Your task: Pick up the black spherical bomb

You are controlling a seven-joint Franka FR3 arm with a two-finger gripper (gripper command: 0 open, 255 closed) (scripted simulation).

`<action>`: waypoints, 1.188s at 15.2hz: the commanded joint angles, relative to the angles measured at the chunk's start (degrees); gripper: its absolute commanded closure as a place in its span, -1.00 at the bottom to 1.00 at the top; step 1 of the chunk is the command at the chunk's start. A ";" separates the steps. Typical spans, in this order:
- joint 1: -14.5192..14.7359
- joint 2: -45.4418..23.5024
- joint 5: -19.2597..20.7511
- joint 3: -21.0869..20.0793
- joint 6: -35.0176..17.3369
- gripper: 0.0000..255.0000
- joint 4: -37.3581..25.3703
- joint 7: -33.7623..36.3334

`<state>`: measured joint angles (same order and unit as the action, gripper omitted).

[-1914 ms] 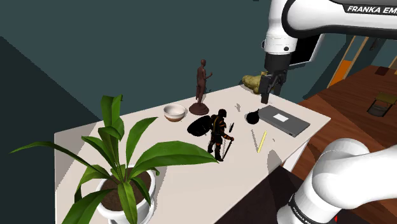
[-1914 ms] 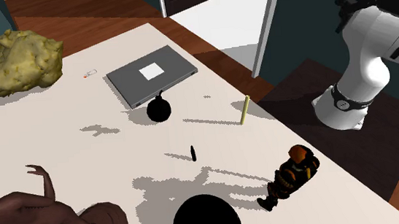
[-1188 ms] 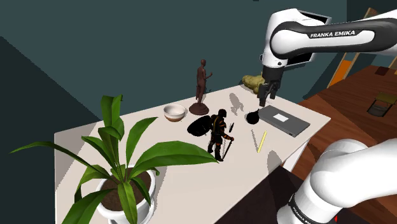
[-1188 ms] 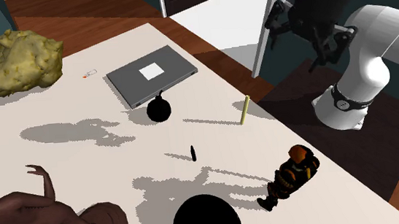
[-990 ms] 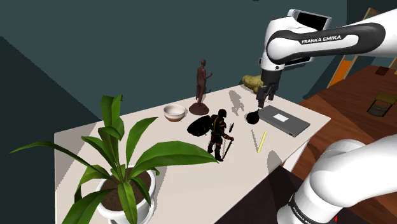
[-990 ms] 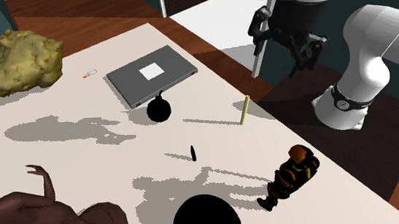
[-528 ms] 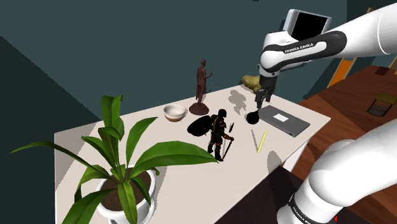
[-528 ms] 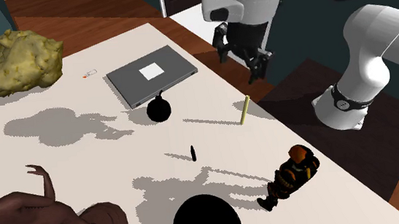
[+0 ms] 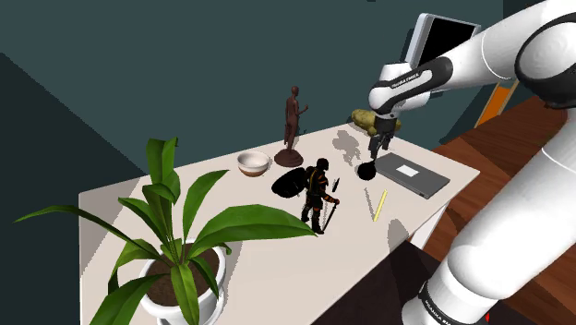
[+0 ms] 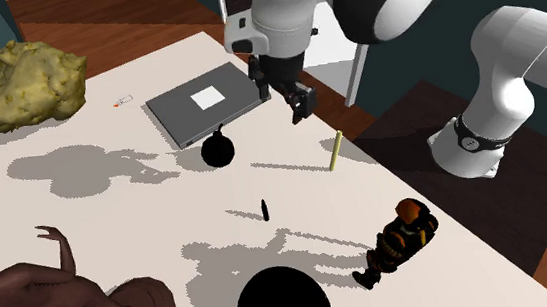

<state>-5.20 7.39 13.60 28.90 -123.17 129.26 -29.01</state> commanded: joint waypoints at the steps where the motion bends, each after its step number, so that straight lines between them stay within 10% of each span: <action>1: -0.35 -4.94 -2.44 1.57 -2.49 -1.00 -2.72 -3.29; 18: -12.30 -37.56 -22.13 -0.98 -9.35 -1.00 -27.75 -21.93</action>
<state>-17.24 -29.50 -8.20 28.13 -131.94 101.58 -50.73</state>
